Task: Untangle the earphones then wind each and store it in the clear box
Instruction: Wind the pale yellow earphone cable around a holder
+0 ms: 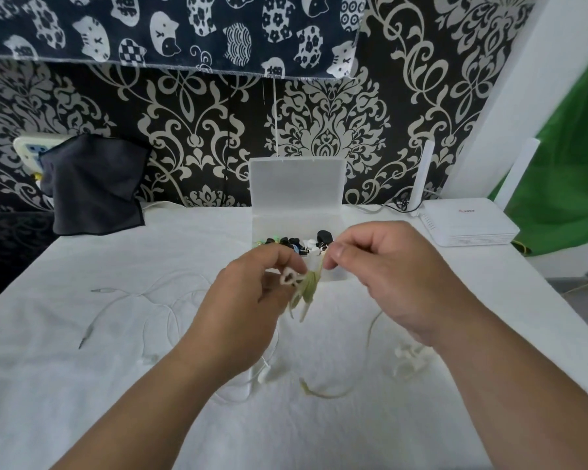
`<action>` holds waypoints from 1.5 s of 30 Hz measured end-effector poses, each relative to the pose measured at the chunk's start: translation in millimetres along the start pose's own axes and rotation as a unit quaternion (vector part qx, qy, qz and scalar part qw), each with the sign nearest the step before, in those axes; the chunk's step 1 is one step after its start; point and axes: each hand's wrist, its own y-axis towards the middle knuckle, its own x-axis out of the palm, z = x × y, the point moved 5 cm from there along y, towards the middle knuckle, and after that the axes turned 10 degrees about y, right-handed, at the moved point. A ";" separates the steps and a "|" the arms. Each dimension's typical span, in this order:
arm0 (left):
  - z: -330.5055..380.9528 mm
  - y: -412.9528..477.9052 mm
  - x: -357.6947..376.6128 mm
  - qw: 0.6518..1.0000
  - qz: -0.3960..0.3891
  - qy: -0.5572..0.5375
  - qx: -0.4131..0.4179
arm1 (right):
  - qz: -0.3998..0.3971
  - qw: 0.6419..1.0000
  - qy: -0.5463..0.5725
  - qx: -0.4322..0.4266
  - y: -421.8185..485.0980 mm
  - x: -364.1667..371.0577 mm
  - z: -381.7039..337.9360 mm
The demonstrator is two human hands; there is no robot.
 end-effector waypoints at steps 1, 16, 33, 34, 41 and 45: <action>1.7 -0.7 2.0 1.000 -0.019 -0.024 0.000 | 0.018 1.000 -0.016 -0.017 0.8 -3.2 0.3; 5.6 2.1 4.5 0.965 -0.053 -0.253 0.037 | 0.032 0.997 0.019 0.072 7.4 4.5 28.3; -8.2 2.7 -13.6 0.983 0.122 -0.128 -0.043 | -0.229 0.960 0.059 0.149 -13.8 39.1 22.5; -7.0 1.9 -13.8 0.983 0.125 -0.125 -0.041 | -0.228 0.960 0.054 0.152 -14.0 39.5 22.3; 2.2 -0.5 -14.4 0.992 0.127 -0.014 -0.012 | -0.177 0.977 0.053 0.106 -10.0 33.2 13.5; 6.2 -2.1 -5.9 0.987 0.101 0.121 0.044 | -0.134 0.989 0.040 0.037 -7.8 21.4 -0.2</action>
